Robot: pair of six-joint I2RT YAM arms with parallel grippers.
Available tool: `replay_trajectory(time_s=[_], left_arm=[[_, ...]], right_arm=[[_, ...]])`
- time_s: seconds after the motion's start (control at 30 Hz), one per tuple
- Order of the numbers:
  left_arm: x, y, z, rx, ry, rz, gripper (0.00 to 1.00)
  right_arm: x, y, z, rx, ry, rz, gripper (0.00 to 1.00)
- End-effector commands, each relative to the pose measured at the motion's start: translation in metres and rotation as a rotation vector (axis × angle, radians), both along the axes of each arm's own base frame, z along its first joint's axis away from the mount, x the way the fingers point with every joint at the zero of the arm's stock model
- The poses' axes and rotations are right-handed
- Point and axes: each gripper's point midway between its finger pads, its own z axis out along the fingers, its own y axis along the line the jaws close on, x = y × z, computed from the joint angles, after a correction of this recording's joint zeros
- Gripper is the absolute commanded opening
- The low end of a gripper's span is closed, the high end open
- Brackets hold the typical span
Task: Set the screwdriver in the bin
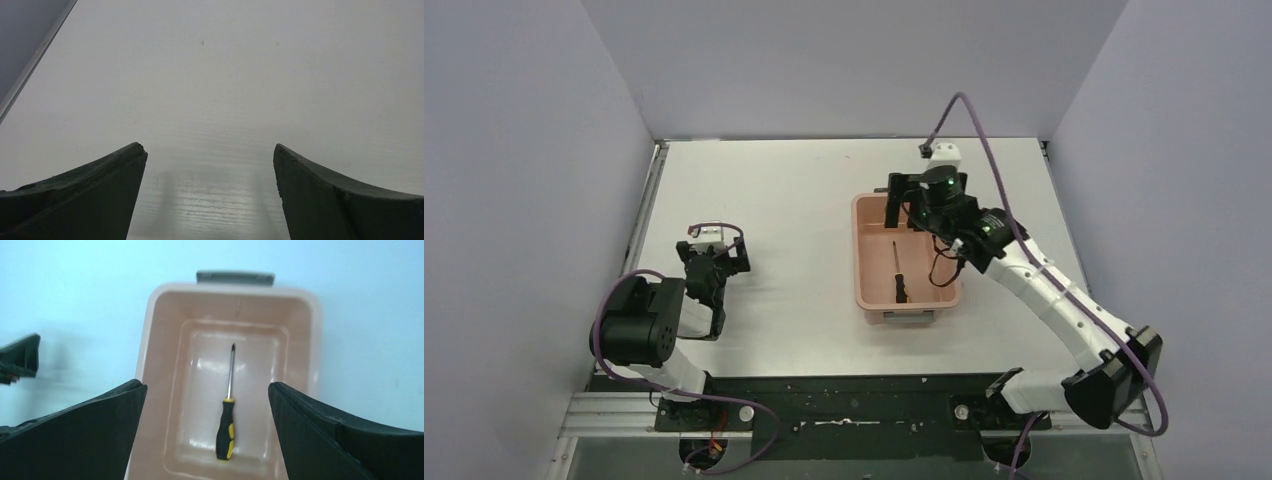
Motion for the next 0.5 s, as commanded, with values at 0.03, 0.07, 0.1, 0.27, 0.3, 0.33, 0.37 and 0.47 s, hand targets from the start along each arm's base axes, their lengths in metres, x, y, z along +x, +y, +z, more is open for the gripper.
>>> replay_trajectory(time_s=[0.03,0.07,0.1,0.27,0.3,0.33,0.37,0.47], left_arm=[[0.006,0.001,0.012,0.004,-0.044,0.003,0.97],[0.006,0.001,0.012,0.004,-0.045,0.003,0.97],[0.006,0.001,0.012,0.004,-0.044,0.003,0.97],[0.006,0.001,0.012,0.005,-0.045,0.003,0.97],[0.006,0.001,0.012,0.005,-0.044,0.003,0.97],[0.006,0.001,0.012,0.004,-0.044,0.003,0.97],[0.006,0.001,0.013,0.004,-0.046,0.003,0.97],[0.006,0.001,0.013,0.004,-0.046,0.003,0.97]], right_arm=[[0.027,-0.069,0.091,0.026,-0.435,-0.108,1.0],[0.027,-0.086,0.098,0.015,-0.501,-0.147,1.0],[0.028,-0.101,0.1,-0.01,-0.561,-0.181,1.0],[0.016,-0.169,0.087,-0.212,-0.782,-0.354,1.0],[0.014,-0.178,0.076,-0.258,-0.791,-0.37,1.0],[0.012,-0.185,0.065,-0.297,-0.796,-0.381,1.0],[0.011,-0.191,0.043,-0.343,-0.776,-0.38,1.0],[0.008,-0.21,0.002,-0.376,-0.723,-0.437,1.0]])
